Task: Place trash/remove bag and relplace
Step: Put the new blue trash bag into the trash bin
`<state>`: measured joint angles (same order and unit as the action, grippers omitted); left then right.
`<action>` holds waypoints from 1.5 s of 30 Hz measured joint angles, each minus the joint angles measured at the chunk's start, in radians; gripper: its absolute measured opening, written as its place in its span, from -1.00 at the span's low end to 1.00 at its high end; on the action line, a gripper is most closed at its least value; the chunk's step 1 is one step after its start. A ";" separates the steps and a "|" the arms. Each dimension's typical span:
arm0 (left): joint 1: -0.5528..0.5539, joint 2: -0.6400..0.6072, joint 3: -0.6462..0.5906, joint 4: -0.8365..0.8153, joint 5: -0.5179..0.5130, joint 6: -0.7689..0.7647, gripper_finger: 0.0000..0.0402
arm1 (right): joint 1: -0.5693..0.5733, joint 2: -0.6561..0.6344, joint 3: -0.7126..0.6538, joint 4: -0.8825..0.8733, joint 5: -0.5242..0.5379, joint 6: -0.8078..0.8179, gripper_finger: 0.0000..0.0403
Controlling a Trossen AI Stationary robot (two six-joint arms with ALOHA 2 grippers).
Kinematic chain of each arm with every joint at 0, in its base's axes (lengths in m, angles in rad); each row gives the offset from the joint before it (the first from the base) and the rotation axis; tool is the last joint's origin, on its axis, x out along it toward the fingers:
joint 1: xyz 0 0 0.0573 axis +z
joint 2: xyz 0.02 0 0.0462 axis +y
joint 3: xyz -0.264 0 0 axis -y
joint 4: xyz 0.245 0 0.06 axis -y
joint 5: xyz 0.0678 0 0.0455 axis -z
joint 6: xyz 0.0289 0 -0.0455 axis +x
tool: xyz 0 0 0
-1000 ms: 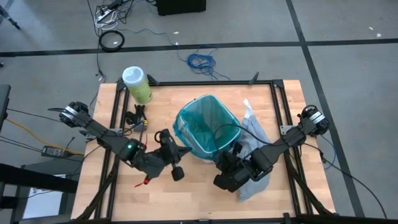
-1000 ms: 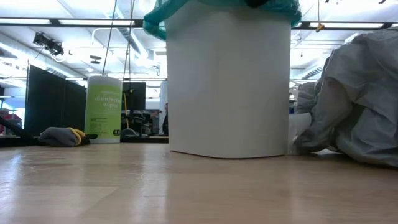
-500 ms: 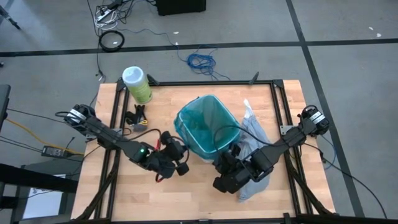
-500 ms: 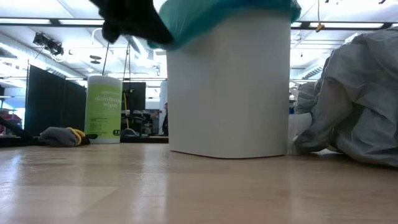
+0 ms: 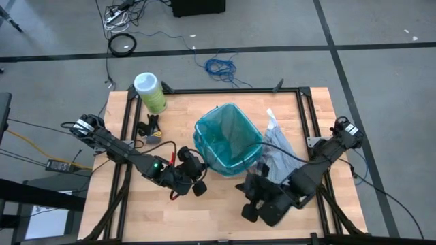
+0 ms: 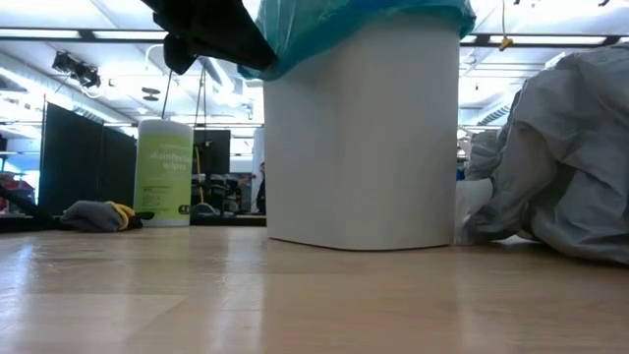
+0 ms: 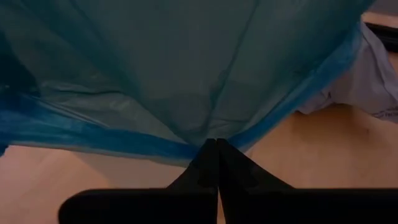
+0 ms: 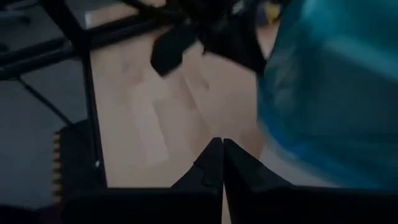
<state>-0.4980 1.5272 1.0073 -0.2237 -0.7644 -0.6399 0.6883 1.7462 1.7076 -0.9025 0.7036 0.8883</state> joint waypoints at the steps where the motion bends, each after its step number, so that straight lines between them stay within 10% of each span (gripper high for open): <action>1: 0.000 0.000 0.000 0.003 -0.001 0.000 -0.98 | 0.011 0.000 0.022 -0.030 0.031 0.000 -1.00; 11: 0.000 0.000 0.000 0.002 -0.001 0.000 -0.97 | -0.028 0.000 0.054 -0.459 0.109 0.232 -1.00; 30: 0.000 0.000 0.000 0.001 0.004 0.005 -0.97 | -0.070 0.009 -0.202 -0.231 -0.015 0.298 -1.00; 45: -0.012 -0.083 0.000 0.003 0.179 0.095 -0.97 | -0.043 0.009 -0.132 -0.209 -0.011 0.242 -1.00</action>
<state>-0.5105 1.4445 1.0073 -0.2203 -0.5853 -0.5453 0.6456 1.7550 1.5760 -1.1119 0.6923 1.1299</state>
